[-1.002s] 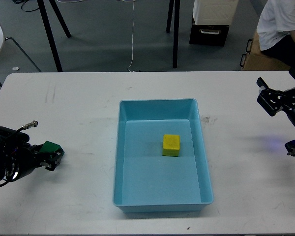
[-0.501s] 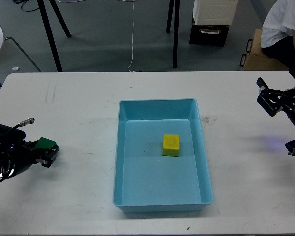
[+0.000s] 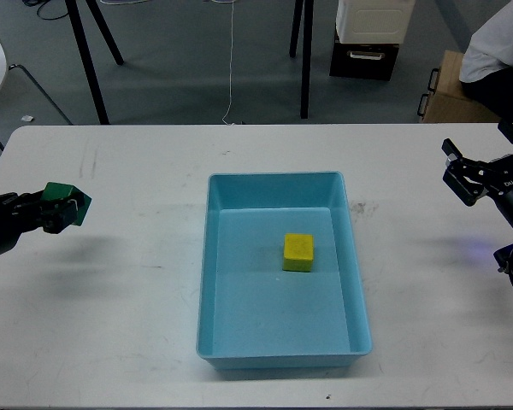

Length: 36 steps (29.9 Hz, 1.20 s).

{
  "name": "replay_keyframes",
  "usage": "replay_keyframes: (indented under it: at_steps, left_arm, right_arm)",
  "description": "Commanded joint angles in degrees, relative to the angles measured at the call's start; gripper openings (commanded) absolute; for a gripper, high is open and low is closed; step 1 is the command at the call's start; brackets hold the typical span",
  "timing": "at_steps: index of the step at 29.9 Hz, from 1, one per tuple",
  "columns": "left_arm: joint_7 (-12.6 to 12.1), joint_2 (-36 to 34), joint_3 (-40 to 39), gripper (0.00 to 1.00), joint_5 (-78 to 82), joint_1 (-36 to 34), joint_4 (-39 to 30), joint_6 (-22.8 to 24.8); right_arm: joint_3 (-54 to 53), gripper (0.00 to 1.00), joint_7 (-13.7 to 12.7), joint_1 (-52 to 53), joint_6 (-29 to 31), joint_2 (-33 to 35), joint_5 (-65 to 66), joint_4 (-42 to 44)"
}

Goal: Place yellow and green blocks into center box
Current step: 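Lift the green cube with the left gripper over the blue tray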

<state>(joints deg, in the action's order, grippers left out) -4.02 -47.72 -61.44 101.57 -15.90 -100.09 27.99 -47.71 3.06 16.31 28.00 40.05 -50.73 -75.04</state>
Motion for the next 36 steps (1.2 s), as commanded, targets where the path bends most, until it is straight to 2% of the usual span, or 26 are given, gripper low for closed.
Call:
replay_keyframes:
  at_steps: [1,7,13,24,36]
  left_arm:
    - [-3.70,2.89,0.54,0.48,-0.32,-2.72,-0.89,0.01]
    - [-3.62,7.99,0.89,0.48,-0.68,-8.70,-0.89,0.01]
    - [-4.06,17.13,2.73,0.49,-0.50,-11.17,0.07,0.01]
    - [-4.50,21.09,12.04,0.49,3.36,-10.47,3.58,0.01]
    - [-6.00,24.95,22.41,0.50,9.52,-10.46,4.11,0.01]
  right_arm:
    - [-0.19,0.99,0.02,0.04,0.00,0.12,0.02,-0.11]
    - [-0.71,0.99,0.02,0.04,0.00,0.12,0.02,-0.02]
    - [-0.89,0.99,0.02,0.13,0.00,0.21,0.02,-0.02]
    - [-0.98,0.99,-0.07,0.21,0.00,0.38,0.02,0.07]
    - [-0.98,0.99,-0.07,0.65,0.00,0.47,0.20,0.07]
